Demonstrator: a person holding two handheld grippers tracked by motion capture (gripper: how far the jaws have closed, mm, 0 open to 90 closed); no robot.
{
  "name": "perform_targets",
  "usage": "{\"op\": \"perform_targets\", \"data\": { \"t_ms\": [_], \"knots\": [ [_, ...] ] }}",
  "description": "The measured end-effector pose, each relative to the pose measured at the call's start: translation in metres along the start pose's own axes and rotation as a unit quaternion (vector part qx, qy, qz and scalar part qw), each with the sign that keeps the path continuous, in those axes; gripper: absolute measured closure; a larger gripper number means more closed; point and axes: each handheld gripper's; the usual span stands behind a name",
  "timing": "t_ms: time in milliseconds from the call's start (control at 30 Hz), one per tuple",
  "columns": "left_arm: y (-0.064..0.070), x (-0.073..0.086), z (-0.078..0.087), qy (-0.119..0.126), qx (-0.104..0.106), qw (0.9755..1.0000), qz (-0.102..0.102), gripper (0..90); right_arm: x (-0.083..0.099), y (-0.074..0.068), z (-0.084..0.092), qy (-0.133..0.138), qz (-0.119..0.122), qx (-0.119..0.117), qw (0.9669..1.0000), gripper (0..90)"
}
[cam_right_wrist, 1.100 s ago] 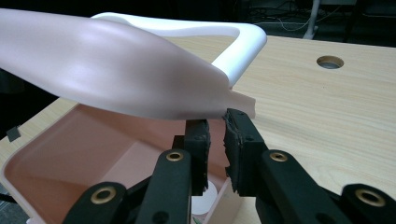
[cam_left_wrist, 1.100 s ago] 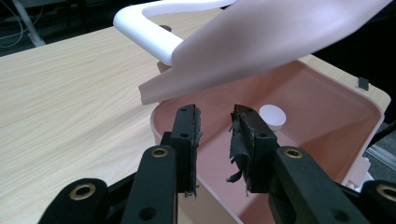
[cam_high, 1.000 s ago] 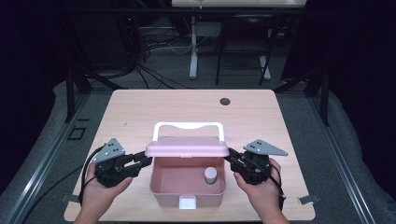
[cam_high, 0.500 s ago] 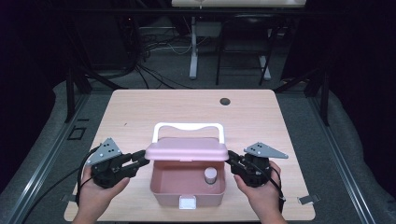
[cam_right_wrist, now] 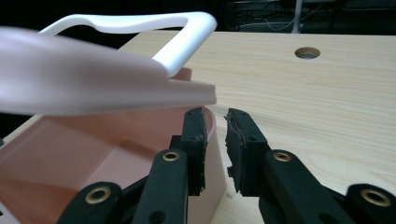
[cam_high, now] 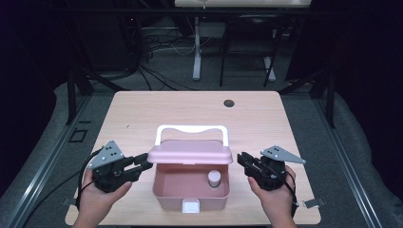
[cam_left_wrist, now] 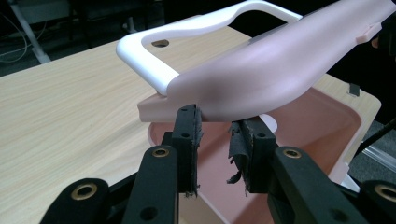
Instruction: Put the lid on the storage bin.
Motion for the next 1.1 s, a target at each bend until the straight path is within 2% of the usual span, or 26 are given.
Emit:
{"op": "perform_targets", "data": {
  "t_ms": [67, 167, 333, 1100],
  "knots": [
    [0.001, 0.001, 0.000, 0.000, 0.002, 1.0000, 0.000, 70.9, -0.001, 0.003, -0.001, 0.001, -0.008, -0.003, 1.0000, 75.8],
    [0.003, 0.003, 0.002, -0.001, 0.003, 1.0000, -0.005, 70.8, 0.000, 0.003, -0.001, 0.001, -0.006, -0.003, 1.0000, 75.1],
    [0.005, 0.006, 0.004, 0.005, 0.005, 1.0000, -0.002, 70.4, 0.000, 0.003, -0.002, 0.002, -0.003, -0.004, 1.0000, 74.2],
    [0.014, 0.011, 0.011, 0.006, 0.006, 0.9999, -0.006, 70.0, 0.003, 0.009, -0.006, 0.005, -0.016, -0.006, 0.9998, 71.8]
  ]
}}
Point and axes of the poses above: each handheld gripper's, and its own axes: z roughly backward along the jaws, x roughly out of its underside, y roughly to its right, and after that the axes turned 14 degrees about -z, right-handed
